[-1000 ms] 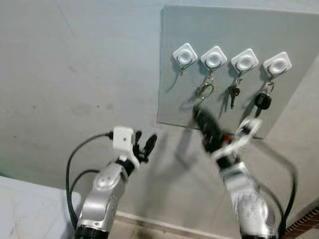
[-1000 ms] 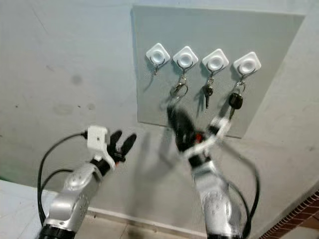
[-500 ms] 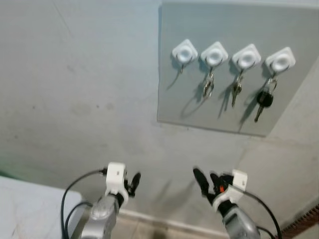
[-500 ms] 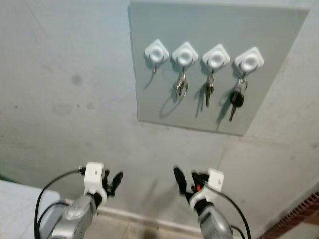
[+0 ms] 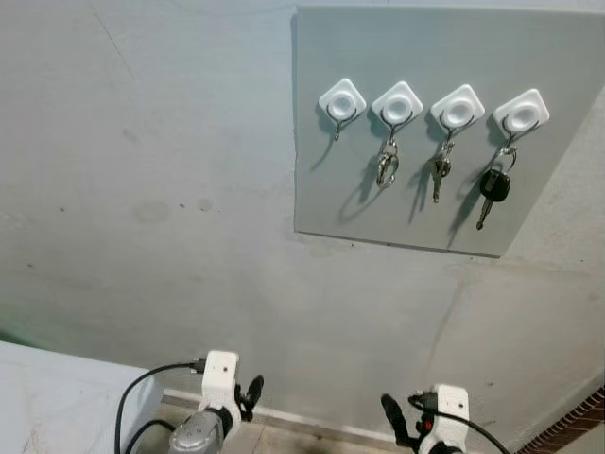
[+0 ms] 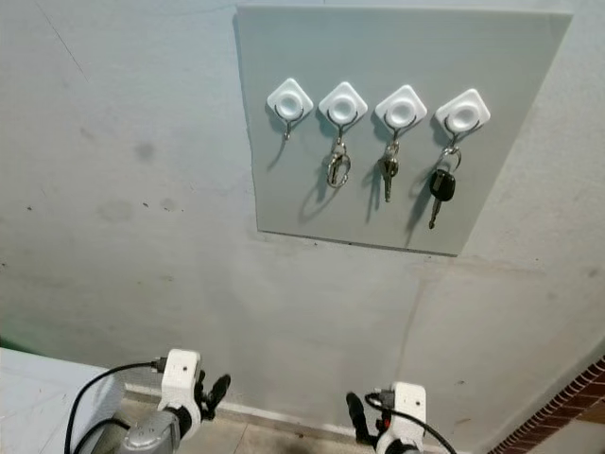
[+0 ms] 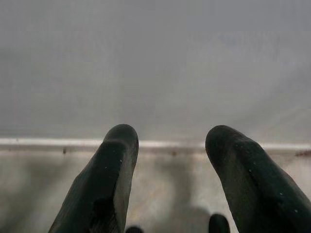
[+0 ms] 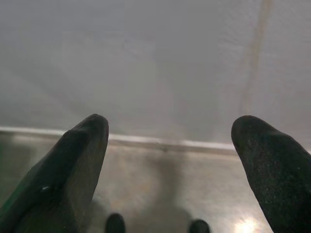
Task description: Hang keys on a hook
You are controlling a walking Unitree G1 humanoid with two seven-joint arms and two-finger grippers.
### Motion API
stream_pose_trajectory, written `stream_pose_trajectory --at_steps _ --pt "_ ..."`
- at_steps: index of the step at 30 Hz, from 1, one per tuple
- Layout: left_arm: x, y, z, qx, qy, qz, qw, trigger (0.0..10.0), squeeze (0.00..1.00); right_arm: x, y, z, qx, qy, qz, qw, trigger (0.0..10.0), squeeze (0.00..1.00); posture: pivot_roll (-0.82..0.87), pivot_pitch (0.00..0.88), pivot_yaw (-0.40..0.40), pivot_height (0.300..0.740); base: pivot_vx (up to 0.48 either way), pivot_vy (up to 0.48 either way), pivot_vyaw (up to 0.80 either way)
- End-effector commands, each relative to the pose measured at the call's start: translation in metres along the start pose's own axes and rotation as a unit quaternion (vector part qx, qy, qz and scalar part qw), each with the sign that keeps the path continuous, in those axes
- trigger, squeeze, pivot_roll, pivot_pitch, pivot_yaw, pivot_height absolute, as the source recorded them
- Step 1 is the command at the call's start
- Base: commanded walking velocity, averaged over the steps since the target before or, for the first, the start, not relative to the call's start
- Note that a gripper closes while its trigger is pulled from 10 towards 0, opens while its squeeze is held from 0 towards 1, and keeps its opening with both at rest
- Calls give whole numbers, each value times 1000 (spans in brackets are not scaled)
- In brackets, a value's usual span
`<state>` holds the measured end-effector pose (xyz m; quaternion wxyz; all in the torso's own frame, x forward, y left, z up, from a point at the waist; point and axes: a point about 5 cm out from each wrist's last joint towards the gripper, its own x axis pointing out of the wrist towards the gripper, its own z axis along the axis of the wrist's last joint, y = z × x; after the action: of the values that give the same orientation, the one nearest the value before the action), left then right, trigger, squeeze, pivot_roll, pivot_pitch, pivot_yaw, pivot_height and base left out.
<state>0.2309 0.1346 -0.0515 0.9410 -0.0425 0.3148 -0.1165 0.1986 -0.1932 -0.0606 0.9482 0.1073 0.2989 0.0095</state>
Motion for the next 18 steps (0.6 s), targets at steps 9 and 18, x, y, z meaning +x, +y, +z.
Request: stream_pose_trajectory --at_steps 9,18 --pt "-9 12 -25 -13 56 36 998 10000 0 -10 -5 -27 -62 66 -26 996 10000 0 84 0 56 740 0 0 0" --pt "-11 16 -28 -36 60 60 996 10000 0 -23 -10 -51 -86 126 -55 987 10000 0 97 0 50 740 0 0 0"
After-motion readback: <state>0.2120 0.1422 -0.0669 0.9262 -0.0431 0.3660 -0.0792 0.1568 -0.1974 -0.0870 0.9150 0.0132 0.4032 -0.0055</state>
